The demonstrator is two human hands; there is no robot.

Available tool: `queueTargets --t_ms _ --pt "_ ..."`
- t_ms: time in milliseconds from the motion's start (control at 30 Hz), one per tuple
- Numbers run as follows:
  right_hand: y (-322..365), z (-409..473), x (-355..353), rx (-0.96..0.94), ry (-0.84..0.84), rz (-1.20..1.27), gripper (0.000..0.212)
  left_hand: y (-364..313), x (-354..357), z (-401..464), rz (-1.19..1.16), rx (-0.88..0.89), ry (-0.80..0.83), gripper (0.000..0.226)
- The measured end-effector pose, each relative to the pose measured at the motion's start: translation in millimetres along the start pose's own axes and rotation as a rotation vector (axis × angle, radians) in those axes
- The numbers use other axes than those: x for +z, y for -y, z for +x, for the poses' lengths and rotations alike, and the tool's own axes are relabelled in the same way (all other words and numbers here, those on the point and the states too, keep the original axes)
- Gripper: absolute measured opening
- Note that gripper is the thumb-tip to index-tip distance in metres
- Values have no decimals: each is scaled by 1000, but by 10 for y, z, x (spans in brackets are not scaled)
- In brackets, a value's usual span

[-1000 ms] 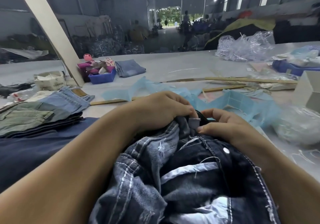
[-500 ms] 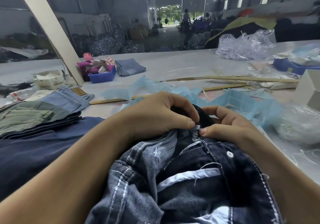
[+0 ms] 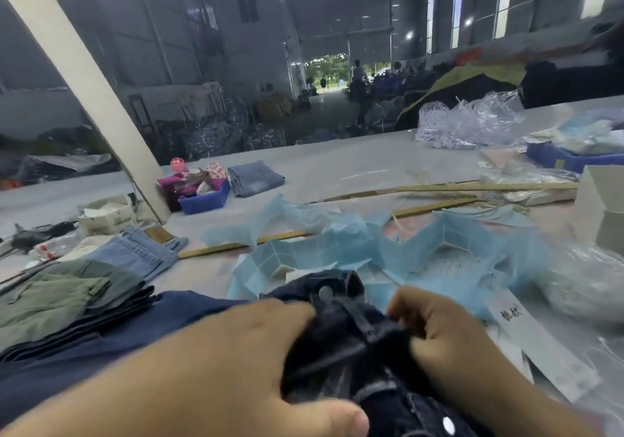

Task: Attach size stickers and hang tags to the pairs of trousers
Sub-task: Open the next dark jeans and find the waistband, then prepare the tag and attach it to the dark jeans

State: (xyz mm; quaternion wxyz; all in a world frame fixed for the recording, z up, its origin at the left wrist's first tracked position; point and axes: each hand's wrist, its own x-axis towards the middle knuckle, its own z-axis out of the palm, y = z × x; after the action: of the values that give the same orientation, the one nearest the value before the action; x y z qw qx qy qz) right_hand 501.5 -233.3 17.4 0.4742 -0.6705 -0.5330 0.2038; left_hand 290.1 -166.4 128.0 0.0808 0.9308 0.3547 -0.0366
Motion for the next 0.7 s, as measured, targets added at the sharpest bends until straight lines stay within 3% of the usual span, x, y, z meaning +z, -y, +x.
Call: queueTargets --t_ms 33,133,200,300,333,367,433,500,533,567,633,700 --pt "-39 33 57 14 56 -11 19 -71 49 49 112 16 71 96" --pt "-120 225 5 131 272 23 12 -271 114 288 249 40 193 46" --pt "-138 438 -208 176 484 62 19 -258 -89 567 164 15 328 61" --pt "-97 811 -487 196 823 211 30 -35 -535 1133 -222 -105 606 76" --pt "-82 951 -545 212 881 281 34 76 -603 1346 -366 -141 563 73" --pt "-71 1094 -588 228 918 365 37 223 -614 1598 -450 -192 419 69" --pt "-48 1380 -581 236 977 540 43 564 -449 2063 -332 -312 75 52" --pt "-71 1670 -406 303 921 662 44 934 31 2359 41 -367 -116 30" --pt "-91 1801 -239 394 813 646 39 1077 300 2436 87 -402 -126 29" --pt "-139 1928 -38 474 644 529 32 1189 528 2485 31 -450 -97 35" --pt "-261 2100 407 536 349 71 18 1296 773 2553 -110 -464 -60 46" --pt "-388 2180 812 486 365 -343 15 1369 865 2608 -147 -431 -39 44"
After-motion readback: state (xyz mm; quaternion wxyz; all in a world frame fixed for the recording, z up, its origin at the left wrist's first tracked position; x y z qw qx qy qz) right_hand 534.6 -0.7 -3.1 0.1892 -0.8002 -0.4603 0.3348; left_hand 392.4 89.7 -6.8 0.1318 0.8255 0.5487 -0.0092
